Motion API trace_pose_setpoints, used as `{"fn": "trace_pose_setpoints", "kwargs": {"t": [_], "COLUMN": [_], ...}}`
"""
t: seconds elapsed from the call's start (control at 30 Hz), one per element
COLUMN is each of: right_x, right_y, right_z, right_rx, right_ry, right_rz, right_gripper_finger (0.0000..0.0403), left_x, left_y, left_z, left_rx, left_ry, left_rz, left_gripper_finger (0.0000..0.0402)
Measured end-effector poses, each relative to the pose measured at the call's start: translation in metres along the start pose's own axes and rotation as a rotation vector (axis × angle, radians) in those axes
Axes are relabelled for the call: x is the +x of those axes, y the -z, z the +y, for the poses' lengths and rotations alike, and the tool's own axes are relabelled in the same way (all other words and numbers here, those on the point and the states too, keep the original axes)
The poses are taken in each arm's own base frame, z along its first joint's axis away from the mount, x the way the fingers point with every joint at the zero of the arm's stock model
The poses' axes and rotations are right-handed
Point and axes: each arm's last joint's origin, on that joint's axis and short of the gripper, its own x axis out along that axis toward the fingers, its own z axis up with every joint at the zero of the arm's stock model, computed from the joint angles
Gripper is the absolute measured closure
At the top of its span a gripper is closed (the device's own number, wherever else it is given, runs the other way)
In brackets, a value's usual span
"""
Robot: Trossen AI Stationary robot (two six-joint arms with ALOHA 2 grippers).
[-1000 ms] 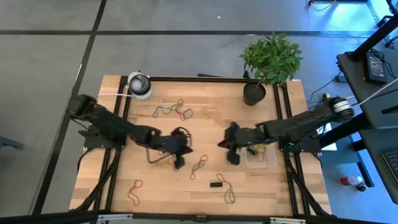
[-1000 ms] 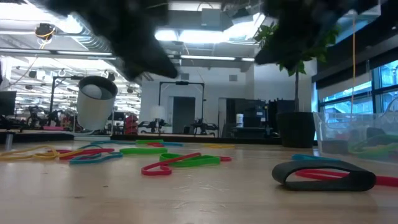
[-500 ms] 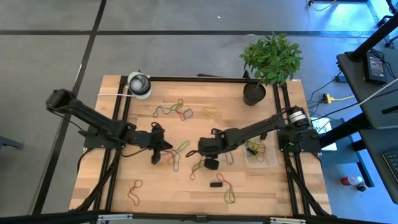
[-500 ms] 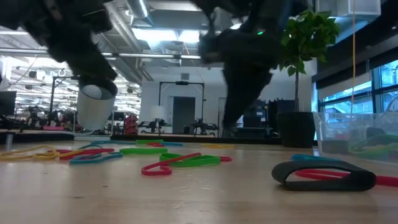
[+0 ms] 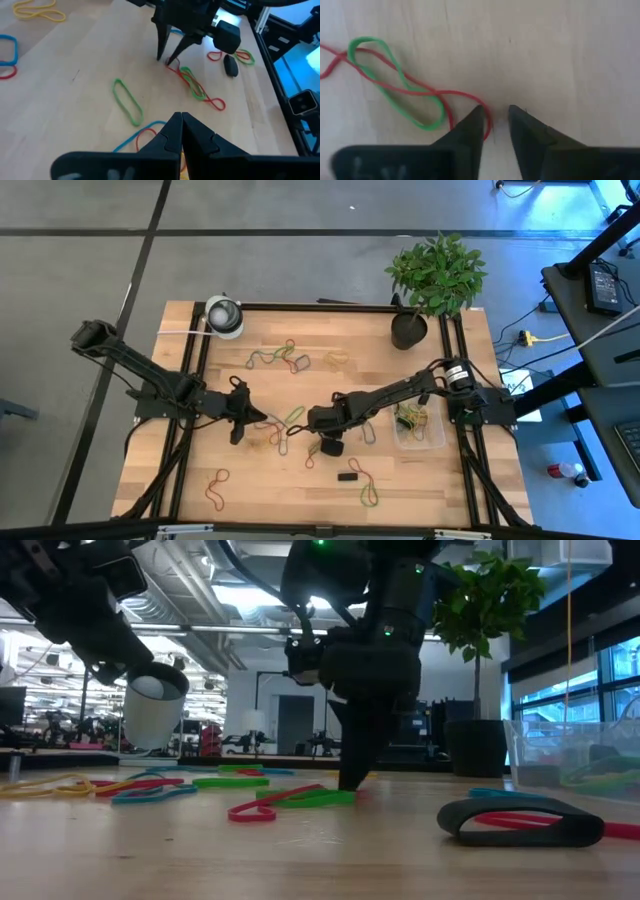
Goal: Pick and place rubber bands into bin
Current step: Put the red rubber band into the transparent bin
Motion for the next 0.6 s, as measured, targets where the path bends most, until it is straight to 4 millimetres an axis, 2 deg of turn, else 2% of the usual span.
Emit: {"fn": "trace_pose_setpoints", "kwargs": {"t": [0.13, 0.27, 0.33, 0.47, 0.6], "right_x": [-0.004, -0.020, -0.035, -0.080, -0.118], "right_y": [0.002, 0.004, 0.005, -0.002, 0.000], "right_z": [0.004, 0.004, 0.004, 0.002, 0.000], "right_rx": [0.042, 0.069, 0.080, 0.095, 0.107], "right_ry": [0.004, 0.003, -0.011, -0.056, -0.019], "right_rz": [-0.003, -0.012, -0.030, -0.164, -0.288], "right_gripper_finger": [0.0390, 0.0397, 0.0400, 0.0401, 0.0401], "left_x": [0.000, 0.000, 0.000, 0.000, 0.000], "left_y": [0.001, 0.000, 0.000, 0.000, 0.000], "left_z": [-0.001, -0.001, -0.001, -0.001, -0.001], "left_rx": [0.001, 0.000, 0.000, -0.004, -0.011], "left_ry": [0.006, 0.007, 0.007, 0.009, 0.008], "left_rz": [0.002, -0.001, -0.001, -0.004, -0.011], "left_gripper_finger": [0.0400, 0.0399, 0.0399, 0.0399, 0.0399]}}
